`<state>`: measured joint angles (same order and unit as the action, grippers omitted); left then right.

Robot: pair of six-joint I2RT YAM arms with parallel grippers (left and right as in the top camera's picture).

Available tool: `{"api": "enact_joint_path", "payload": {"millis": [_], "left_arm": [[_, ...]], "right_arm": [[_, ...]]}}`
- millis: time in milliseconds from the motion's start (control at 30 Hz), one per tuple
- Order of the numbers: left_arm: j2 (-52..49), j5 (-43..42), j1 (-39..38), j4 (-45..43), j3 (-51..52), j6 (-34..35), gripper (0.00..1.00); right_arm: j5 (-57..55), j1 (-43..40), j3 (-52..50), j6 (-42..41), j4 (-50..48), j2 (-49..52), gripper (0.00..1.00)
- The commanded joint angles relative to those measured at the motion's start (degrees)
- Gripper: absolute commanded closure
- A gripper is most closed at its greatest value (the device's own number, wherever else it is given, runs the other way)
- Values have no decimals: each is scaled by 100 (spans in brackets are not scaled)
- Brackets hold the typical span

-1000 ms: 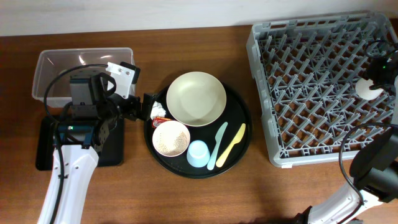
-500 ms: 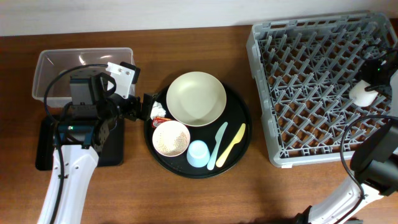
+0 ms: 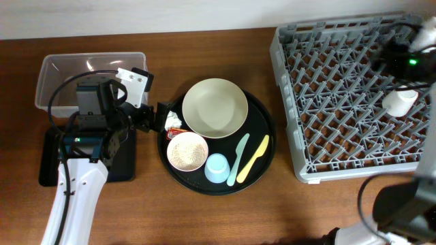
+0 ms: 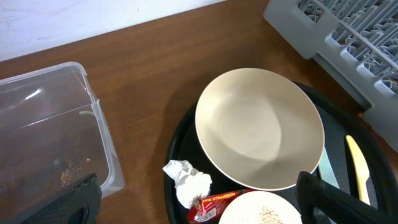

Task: Sort waste into correct bins and load items into the dishwasher rack
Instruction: 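Reach the right gripper to the light-blue cup and grasp it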

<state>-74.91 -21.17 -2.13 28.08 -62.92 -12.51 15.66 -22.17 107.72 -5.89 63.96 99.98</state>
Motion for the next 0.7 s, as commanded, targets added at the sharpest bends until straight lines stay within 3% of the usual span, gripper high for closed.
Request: {"api": "enact_joint_path", "payload": {"millis": [0, 133, 267, 433, 667], "left_arm": [[-2, -2, 31, 11, -153, -87, 1], [-2, -2, 31, 11, -153, -87, 1], [-2, -2, 31, 11, -153, -87, 1], [-2, -2, 31, 11, -153, -87, 1], [-2, -2, 31, 11, -153, -87, 1]], "right_arm": [[323, 1207, 83, 269, 313, -315, 7], [-240, 2441, 24, 269, 758, -131, 8], [-223, 3639, 17, 275, 1460, 345, 15], [-546, 4994, 4, 570, 2081, 835, 15], [-1250, 6345, -767, 566, 1849, 990, 12]]}}
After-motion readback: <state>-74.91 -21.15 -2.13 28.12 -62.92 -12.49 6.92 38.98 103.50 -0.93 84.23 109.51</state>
